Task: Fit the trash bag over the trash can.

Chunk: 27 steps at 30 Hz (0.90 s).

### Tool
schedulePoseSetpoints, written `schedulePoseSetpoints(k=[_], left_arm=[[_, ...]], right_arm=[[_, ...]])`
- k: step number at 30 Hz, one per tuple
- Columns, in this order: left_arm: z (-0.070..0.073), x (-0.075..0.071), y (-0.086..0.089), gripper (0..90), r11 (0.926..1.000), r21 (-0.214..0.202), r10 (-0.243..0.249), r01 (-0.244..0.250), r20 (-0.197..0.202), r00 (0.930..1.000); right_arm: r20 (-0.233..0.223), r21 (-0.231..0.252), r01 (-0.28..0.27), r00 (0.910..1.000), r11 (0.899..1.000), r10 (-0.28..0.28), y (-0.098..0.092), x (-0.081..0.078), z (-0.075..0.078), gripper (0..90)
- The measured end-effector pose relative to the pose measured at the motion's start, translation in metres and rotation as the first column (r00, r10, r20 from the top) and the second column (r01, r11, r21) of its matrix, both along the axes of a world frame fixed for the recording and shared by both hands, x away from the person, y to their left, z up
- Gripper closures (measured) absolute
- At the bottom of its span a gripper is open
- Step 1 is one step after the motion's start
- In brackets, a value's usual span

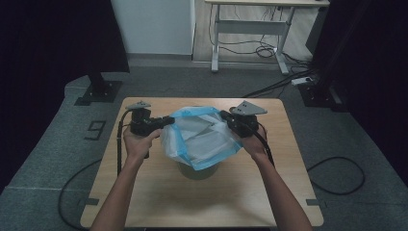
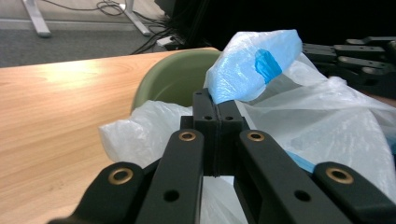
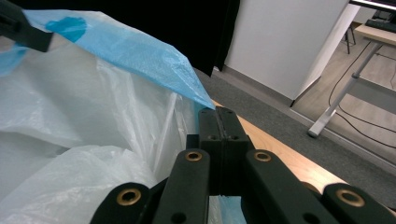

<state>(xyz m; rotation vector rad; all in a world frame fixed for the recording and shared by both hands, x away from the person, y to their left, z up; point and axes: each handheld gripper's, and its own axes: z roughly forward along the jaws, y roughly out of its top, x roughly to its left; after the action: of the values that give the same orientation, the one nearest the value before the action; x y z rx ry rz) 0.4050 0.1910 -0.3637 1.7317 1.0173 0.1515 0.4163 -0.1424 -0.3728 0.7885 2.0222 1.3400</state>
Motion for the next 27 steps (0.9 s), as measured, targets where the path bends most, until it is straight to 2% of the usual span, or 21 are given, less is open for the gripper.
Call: schedulePoseSetpoints(k=[6,9,13,17,20,27], left_arm=[[-0.001,0.003,0.001,89.5,0.9998,0.011,0.016,-0.016,-0.009,0.9998],[-0.002,0.006,0.003,89.5,0.9997,0.012,0.022,-0.022,-0.016,0.9996],[-0.002,0.009,0.006,89.4,0.9996,0.013,0.026,-0.026,-0.023,0.9994],[-0.003,0.014,0.006,89.4,0.999,0.031,0.032,-0.031,-0.028,0.9991],[-0.005,0.018,0.006,89.4,0.9983,0.049,0.032,-0.03,-0.035,0.9989],[-0.007,0.026,0.015,89.4,0.9987,0.034,0.04,-0.038,-0.047,0.9981]], right_arm=[[0.024,-0.001,0.003,0.9997,1.0,-0.003,0.0,0.002,0.0,88.7],[0.029,-0.027,0.007,0.9995,1.0,-0.007,0.003,0.002,0.0,88.7],[0.029,-0.031,-0.004,0.9996,1.0,0.005,0.004,0.003,0.001,88.7],[0.033,-0.057,0.01,0.9994,0.998,-0.008,0.008,0.008,0.002,88.7],[0.042,-0.052,0.029,0.9987,0.998,-0.027,0.011,0.013,0.001,88.8],[0.009,-0.059,0.007,0.9999,0.998,-0.006,0.018,0.03,-0.001,88.8]])
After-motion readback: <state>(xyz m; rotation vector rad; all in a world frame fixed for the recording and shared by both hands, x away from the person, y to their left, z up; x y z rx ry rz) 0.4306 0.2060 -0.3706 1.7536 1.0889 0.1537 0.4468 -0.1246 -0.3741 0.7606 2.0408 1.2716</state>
